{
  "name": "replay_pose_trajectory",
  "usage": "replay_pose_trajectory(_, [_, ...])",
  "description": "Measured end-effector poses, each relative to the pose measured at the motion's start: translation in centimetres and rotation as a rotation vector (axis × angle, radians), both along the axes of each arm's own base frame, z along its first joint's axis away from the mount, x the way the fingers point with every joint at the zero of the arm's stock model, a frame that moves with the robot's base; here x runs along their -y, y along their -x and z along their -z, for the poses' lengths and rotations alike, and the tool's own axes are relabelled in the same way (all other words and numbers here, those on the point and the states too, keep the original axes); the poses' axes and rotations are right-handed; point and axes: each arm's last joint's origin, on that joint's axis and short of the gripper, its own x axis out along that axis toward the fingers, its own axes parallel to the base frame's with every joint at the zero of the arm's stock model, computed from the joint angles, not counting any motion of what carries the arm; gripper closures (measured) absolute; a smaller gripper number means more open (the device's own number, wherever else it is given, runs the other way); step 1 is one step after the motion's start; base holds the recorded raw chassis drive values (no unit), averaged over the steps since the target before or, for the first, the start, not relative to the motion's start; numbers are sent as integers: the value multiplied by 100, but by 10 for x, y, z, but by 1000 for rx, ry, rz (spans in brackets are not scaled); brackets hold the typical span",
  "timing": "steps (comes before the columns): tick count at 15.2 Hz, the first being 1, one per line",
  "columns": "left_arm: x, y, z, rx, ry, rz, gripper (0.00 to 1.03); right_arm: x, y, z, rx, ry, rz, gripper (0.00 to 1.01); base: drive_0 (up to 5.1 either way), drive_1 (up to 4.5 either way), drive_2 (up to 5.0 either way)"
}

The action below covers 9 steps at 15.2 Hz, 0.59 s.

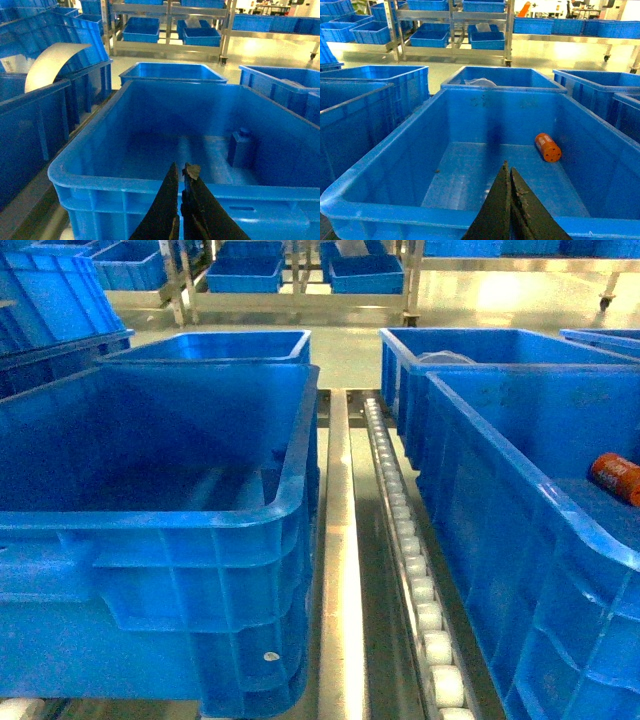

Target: Sort blue parts and orange caps into right shelf containers

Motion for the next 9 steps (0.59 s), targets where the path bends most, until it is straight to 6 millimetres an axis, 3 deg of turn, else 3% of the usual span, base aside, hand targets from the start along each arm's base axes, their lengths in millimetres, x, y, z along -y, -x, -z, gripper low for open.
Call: replay_pose_trajectory(9, [0, 18, -3, 14, 0, 0, 101, 0, 16, -1, 3, 0, 0, 100, 0, 0, 0])
